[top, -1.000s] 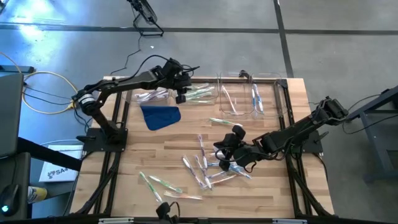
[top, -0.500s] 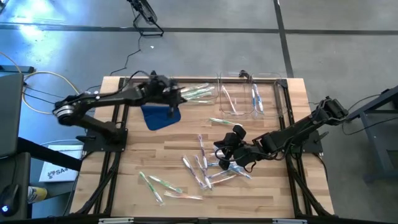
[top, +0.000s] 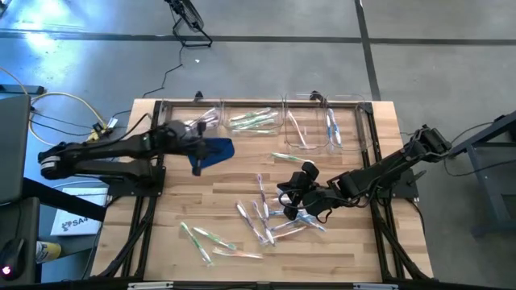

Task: Pick & Place Toothbrushes
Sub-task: Put the blue toothbrush into the right transparent bin

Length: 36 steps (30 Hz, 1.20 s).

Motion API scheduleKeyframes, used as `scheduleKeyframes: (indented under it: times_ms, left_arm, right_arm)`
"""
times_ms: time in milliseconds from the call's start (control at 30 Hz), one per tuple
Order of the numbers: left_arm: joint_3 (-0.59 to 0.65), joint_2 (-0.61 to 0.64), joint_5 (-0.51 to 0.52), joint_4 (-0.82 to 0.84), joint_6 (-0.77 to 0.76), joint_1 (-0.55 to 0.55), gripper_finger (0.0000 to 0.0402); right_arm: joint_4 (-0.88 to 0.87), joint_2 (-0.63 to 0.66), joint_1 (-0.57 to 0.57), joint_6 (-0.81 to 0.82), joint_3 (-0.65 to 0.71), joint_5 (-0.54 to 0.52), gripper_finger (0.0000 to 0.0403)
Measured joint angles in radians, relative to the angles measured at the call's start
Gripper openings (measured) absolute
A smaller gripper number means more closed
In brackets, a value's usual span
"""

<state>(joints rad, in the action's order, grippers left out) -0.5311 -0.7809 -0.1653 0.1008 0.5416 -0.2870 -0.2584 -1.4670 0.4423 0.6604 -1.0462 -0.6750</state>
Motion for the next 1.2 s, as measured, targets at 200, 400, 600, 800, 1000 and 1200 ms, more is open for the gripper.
scheduleKeyframes:
  times_ms: [200, 400, 600, 800, 1000, 1200]
  left_arm:
    - [0.019, 0.164, 0.003, 0.107, -0.020, 0.071, 0.0001]
    - [0.021, 0.282, 0.004, 0.235, -0.020, 0.149, 0.0001]
    - [0.021, 0.331, 0.073, 0.269, -0.023, 0.228, 0.0001]
    - [0.021, 0.331, 0.090, 0.274, -0.023, 0.281, 0.0001]
    - [0.021, 0.332, 0.090, 0.278, -0.023, 0.288, 0.0001]
    - [0.021, 0.332, 0.090, 0.297, -0.023, 0.288, 0.0001]
  right_arm:
    - [0.000, 0.000, 0.000, 0.001, 0.000, 0.000, 0.0003]
    - [0.001, 0.000, 0.000, 0.001, 0.000, -0.007, 0.0003]
    - [0.001, 0.000, 0.000, 0.002, 0.000, -0.007, 0.0003]
    - [0.003, 0.000, 0.000, 0.002, 0.000, -0.007, 0.0003]
    - [0.003, 0.000, 0.000, 0.002, 0.000, -0.007, 0.0003]
    - [0.003, 0.000, 0.000, 0.002, 0.000, 0.001, 0.0003]
